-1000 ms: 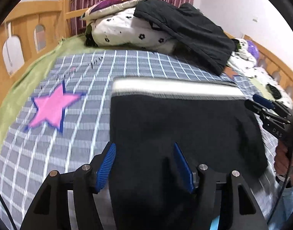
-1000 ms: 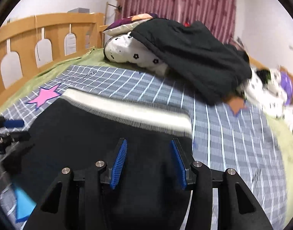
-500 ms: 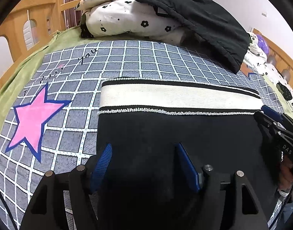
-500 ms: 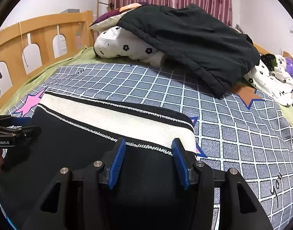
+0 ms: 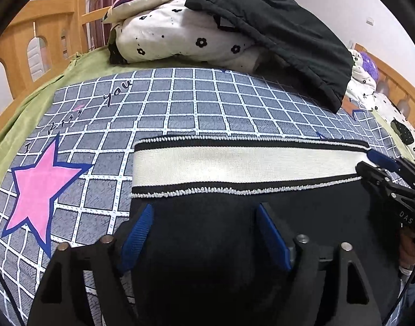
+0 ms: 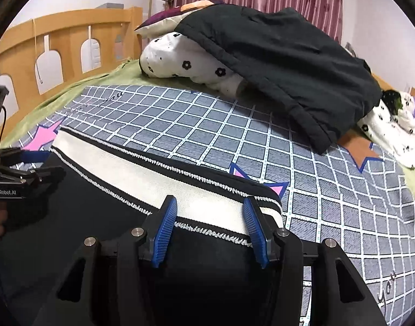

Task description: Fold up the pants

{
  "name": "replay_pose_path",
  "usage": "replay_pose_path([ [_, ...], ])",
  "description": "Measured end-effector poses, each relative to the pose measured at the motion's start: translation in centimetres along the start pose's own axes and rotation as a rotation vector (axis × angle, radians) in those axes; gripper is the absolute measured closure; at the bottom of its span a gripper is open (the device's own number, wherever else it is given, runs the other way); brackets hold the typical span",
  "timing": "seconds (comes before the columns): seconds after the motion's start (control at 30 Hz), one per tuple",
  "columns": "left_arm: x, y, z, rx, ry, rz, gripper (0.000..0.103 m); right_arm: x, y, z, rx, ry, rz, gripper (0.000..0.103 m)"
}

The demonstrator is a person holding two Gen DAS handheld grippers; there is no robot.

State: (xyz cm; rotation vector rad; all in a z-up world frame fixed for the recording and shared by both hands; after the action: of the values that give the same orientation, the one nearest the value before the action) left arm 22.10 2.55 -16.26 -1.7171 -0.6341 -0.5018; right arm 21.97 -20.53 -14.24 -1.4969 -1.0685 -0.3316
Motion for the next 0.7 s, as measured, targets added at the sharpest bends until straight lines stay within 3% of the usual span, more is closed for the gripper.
replay_pose_path([
  [0.7,-0.44,0.3,0.27,-0.016,-0.03,0.028,0.01,-0.37,-0.37,0.2,0.008,0.003,-0.016,0.051],
])
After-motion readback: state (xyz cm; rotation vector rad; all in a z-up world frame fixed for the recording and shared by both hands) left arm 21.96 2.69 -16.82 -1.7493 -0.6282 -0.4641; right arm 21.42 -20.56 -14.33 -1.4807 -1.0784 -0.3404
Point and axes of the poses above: each gripper's, at about its wrist camera, not at the fingertips, and y roughly the way its jaws point, z to its left, x to its top, the point moved 4 cm from there along y, roughly the way its jaws point, and after that the axes turned 12 degrees about -y, right-handed, at the moved point
